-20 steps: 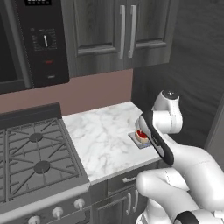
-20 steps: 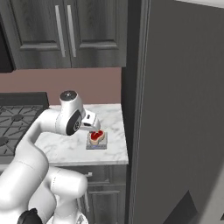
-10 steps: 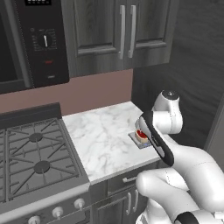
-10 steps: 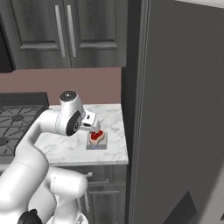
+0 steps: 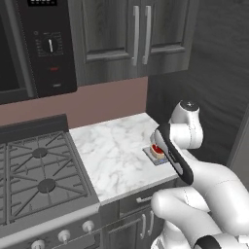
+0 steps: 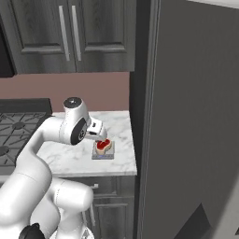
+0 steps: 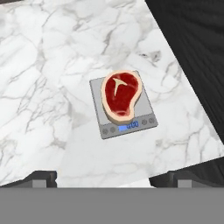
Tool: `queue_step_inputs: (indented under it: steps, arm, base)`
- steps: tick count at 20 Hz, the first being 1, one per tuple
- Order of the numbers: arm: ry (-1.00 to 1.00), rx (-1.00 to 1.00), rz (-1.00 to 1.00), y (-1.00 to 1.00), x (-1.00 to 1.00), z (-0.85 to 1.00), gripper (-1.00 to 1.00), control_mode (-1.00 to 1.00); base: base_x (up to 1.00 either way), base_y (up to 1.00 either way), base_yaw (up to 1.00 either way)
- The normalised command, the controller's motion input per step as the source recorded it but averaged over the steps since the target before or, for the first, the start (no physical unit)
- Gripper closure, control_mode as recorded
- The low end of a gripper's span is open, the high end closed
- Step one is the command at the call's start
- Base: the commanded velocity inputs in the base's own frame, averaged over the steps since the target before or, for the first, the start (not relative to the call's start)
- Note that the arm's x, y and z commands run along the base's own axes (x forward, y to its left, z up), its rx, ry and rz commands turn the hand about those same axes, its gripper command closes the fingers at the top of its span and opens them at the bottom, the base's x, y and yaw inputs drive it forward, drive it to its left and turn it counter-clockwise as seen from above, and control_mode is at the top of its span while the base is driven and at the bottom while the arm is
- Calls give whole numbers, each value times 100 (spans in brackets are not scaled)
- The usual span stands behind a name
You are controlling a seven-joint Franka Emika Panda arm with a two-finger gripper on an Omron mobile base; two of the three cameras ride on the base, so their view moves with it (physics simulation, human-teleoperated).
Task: Take the steak from the fridge and place it on the digital scale on the counter by the fridge. Wait a few seconds for a reading, then move it to the plate on the dining counter.
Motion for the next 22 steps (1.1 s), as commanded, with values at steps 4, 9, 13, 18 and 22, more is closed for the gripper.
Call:
queue_step_inputs:
  steps: [4,9,13,18,22]
  arm:
    - [0,0,0,0,0,0,-100,-100]
    - [0,0,0,0,0,0,-100,-100]
    - [0,0,0,0,0,0,-100,-100]
    - [0,0,0,0,0,0,-100,-100]
    - [0,0,0,0,0,0,-100,-100]
  base:
    - [0,0,0]
    - [0,0,0]
    - [0,0,0]
    - [0,0,0]
    - [0,0,0]
